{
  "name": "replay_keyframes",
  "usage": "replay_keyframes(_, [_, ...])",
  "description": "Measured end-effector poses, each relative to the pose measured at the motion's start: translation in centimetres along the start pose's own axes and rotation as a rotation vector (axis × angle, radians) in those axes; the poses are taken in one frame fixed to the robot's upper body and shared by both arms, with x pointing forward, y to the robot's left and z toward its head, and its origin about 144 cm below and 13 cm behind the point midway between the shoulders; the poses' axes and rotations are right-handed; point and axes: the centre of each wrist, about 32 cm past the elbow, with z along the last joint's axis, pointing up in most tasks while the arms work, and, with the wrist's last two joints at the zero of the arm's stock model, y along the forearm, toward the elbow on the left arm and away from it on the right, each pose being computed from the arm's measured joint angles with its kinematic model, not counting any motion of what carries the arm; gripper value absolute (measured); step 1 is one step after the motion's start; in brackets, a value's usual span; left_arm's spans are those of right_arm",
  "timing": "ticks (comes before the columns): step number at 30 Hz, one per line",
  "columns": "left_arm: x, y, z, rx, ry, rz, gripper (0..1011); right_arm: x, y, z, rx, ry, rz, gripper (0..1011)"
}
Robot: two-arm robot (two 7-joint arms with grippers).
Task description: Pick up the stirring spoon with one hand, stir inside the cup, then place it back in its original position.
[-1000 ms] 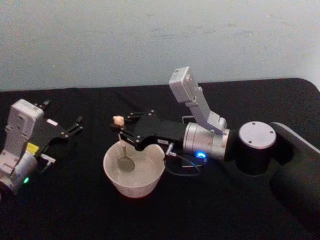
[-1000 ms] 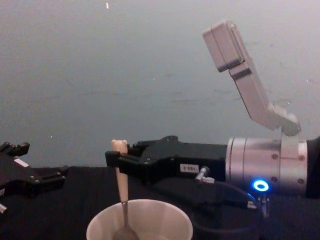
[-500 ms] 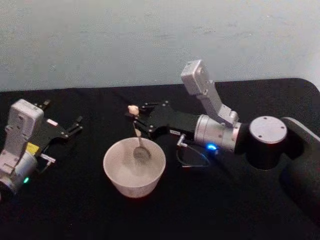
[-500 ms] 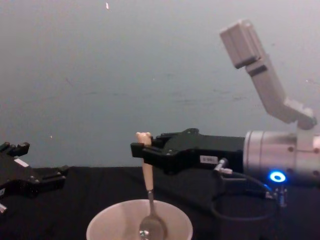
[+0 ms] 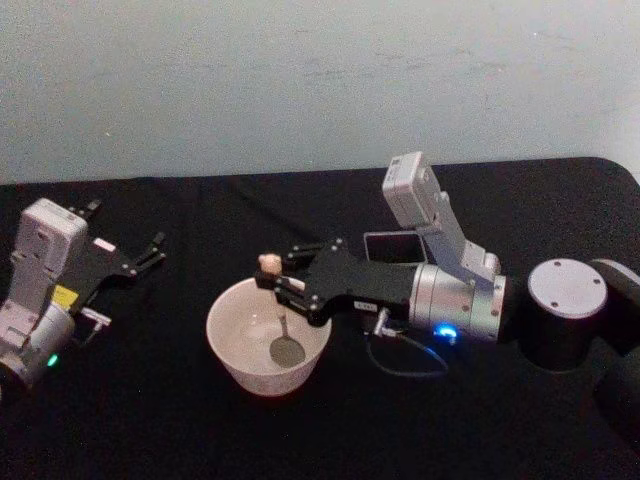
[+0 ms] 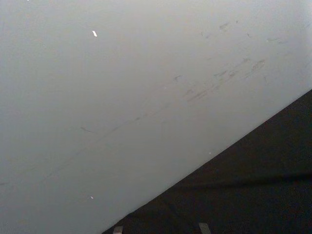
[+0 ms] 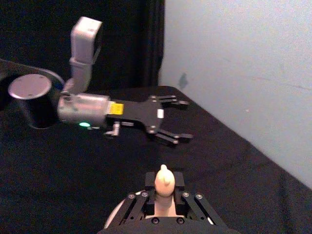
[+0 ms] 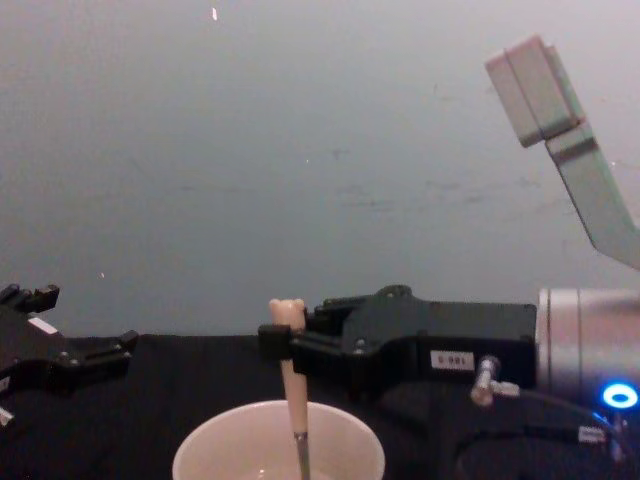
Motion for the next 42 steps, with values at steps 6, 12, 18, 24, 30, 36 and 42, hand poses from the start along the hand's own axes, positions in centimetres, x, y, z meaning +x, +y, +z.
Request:
replay_keyframes(6, [0.0, 0.0, 0.0, 0.000, 0.000, 0.000, 1001, -1.2, -0.4, 0.2, 0.013, 0.018, 0.059, 212])
replay_keyframes(12, [0.0, 0.0, 0.0, 0.000, 0.000, 0.000, 1001, -1.7, 0.0, 0.4, 0.019, 0.024, 0.081, 212])
replay_keyframes(18, [0.0, 0.0, 0.0, 0.000, 0.000, 0.000, 1001, -1.6, 1.1, 0.4, 0.020, 0.034, 0.065, 212])
replay_keyframes(24, [0.0, 0.0, 0.0, 0.000, 0.000, 0.000, 1001, -1.0, 2.0, 0.4, 0.024, 0.042, 0.018, 212])
replay_keyframes(30, [0.0, 0.0, 0.0, 0.000, 0.000, 0.000, 1001, -0.4, 2.0, 0.4, 0.024, 0.048, -0.035, 212])
replay_keyframes(36, [0.0, 0.0, 0.0, 0.000, 0.000, 0.000, 1001, 0.0, 1.6, 0.5, 0.020, 0.049, -0.064, 212])
replay_keyframes(42, [0.0, 0.0, 0.0, 0.000, 0.000, 0.000, 1001, 0.1, 1.3, 0.5, 0.021, 0.054, -0.072, 212])
